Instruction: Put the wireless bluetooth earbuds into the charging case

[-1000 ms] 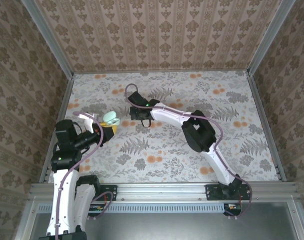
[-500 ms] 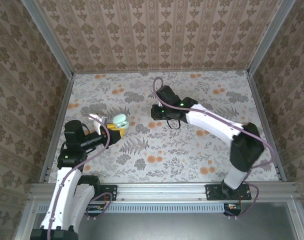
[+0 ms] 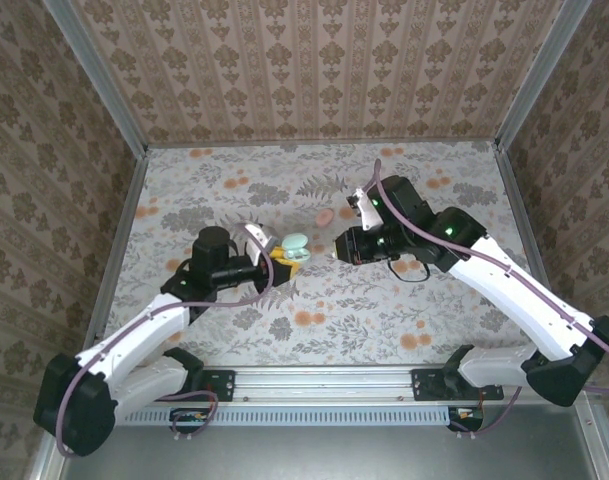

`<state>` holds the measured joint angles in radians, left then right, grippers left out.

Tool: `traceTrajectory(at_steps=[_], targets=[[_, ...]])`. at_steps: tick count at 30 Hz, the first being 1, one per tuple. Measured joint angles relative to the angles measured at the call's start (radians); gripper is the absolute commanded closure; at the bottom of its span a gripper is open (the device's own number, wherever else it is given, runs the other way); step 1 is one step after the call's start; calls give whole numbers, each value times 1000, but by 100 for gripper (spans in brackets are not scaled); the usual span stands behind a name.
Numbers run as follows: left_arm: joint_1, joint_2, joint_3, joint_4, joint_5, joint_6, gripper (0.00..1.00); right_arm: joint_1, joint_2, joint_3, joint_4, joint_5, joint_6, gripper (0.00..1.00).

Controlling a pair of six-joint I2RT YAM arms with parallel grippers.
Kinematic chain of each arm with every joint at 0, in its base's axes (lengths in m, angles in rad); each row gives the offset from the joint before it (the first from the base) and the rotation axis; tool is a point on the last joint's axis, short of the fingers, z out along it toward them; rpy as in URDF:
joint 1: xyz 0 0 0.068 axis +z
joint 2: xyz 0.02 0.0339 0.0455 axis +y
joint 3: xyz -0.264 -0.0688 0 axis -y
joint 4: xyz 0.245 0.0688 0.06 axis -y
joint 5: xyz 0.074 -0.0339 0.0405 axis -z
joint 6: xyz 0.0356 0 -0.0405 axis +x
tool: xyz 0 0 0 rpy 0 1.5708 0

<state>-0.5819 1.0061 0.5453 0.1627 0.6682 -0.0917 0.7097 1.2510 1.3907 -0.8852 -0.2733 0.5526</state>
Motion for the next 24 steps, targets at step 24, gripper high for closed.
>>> traceTrajectory(at_steps=[24], targets=[[-100, 32, -2, 163, -15, 151, 82, 42, 166, 28, 74, -79, 79, 84]])
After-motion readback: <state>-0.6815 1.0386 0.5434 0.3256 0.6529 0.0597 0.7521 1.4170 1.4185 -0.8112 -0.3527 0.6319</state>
